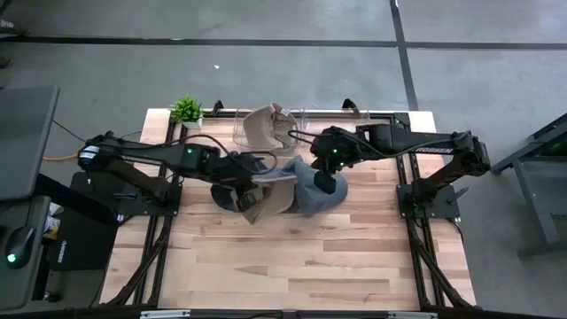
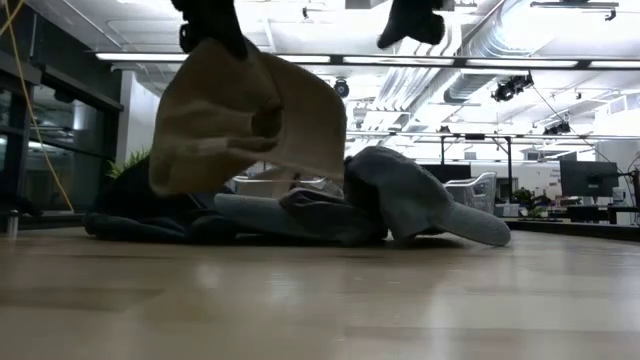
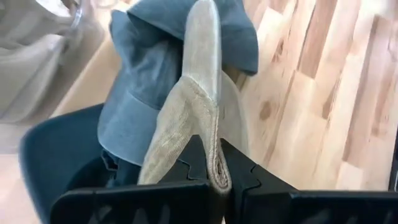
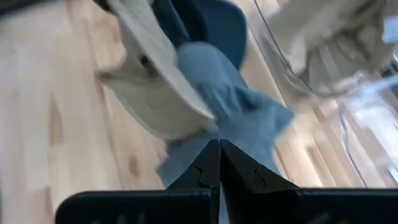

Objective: Pick & Place hat
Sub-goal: Put the brown cap into the left transparent bin

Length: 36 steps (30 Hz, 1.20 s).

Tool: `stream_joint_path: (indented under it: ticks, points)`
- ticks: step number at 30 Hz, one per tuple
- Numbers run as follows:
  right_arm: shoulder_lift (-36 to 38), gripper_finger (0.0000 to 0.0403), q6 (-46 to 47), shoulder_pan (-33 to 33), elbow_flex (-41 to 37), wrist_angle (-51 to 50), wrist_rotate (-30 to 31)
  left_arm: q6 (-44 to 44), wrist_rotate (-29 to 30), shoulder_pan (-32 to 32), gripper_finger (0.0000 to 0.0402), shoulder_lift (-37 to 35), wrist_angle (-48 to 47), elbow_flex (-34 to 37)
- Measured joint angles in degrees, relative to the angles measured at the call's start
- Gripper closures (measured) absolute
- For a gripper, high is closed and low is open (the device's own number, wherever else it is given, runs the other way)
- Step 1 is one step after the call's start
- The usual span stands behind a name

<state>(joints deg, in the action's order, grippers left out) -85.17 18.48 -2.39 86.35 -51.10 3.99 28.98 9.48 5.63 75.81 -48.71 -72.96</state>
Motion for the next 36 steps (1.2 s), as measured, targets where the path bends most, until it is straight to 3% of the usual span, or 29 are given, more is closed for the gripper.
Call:
stream_joint_path:
  ticks: [7,16,20,36]
  points:
    - [-0.11,0.0378,0.85,0.91,0.00,5.34,1.15,1.50,3.59,0.00,0.0401,-3.62,-0.79,-0.01]
    - [-4.04,0.0237,7.47,1.10,0.00,10.35,-0.25,1.85,7.30,0.00,0.0401,-5.49,-1.47,0.10]
    - [-7.40,0.0193,11.80,1.86,-0.04,12.86,3.81,2.37,10.11,0.00,0.0401,-5.64,-1.06,0.03]
    - [-14.45,0.0178,28.88,3.74,-0.02,25.40,9.92,3.69,21.87,-0.04,0.0401,-8.52,-3.04,0.10]
